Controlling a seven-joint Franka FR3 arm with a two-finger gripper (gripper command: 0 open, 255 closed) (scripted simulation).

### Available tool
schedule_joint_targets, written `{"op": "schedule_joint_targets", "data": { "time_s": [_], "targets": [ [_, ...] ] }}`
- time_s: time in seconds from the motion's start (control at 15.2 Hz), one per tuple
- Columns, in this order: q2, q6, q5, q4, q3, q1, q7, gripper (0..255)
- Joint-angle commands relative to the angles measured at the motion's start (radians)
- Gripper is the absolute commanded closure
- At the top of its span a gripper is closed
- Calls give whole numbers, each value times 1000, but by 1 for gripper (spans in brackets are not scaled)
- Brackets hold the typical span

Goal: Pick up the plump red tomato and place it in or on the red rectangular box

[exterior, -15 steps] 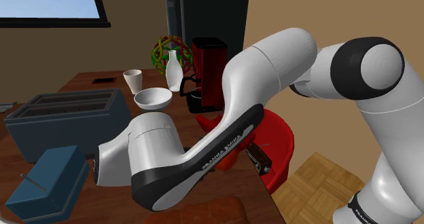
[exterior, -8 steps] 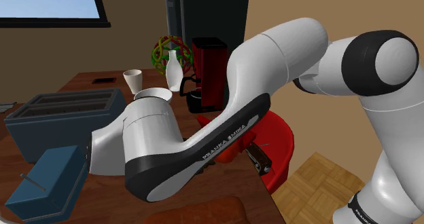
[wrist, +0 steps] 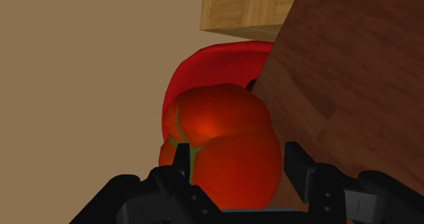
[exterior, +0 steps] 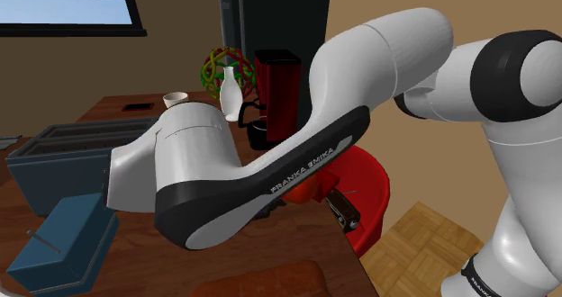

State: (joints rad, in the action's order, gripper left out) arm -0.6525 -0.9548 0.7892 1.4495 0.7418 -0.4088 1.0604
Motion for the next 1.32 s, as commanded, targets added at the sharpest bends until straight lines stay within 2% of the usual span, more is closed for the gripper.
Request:
{"op": "schedule_joint_targets", "data": {
  "time_s": [0.0,0.79,1.25],
  "targets": [
    [11,18,-1,-12,3,-2,-12,255],
    [54,122,16,-106,10,-24,-93,255],
    [113,23,99,-29,-17,120,-237,255]
  ]
}}
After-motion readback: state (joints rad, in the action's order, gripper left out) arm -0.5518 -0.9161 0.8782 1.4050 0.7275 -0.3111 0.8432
